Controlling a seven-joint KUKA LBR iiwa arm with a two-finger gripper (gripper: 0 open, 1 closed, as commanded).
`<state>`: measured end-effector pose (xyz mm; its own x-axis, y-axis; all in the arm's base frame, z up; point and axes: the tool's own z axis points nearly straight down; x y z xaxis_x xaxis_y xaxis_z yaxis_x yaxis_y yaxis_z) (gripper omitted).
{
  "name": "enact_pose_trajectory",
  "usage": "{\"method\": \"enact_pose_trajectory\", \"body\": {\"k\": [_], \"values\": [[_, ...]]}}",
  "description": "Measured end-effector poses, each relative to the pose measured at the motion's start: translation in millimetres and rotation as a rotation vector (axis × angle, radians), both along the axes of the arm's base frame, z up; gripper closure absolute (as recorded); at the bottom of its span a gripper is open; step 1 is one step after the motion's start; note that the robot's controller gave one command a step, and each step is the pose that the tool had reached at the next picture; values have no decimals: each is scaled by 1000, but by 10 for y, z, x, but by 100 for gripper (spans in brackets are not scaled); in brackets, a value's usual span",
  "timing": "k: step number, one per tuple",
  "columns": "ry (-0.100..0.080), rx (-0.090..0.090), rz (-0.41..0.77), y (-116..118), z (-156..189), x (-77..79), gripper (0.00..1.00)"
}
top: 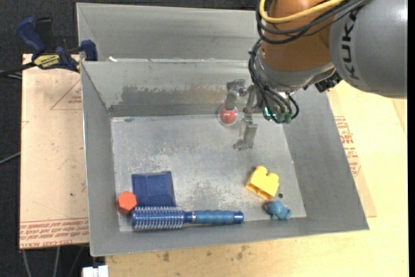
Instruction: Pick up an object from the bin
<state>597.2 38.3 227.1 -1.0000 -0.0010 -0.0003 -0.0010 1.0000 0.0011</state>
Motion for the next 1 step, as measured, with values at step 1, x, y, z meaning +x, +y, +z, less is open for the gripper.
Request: {"method": "enact_pose_trajectory", "body": {"k": [1], "values": [[-17, 4, -226, -531, -1533, 547, 0]]}}
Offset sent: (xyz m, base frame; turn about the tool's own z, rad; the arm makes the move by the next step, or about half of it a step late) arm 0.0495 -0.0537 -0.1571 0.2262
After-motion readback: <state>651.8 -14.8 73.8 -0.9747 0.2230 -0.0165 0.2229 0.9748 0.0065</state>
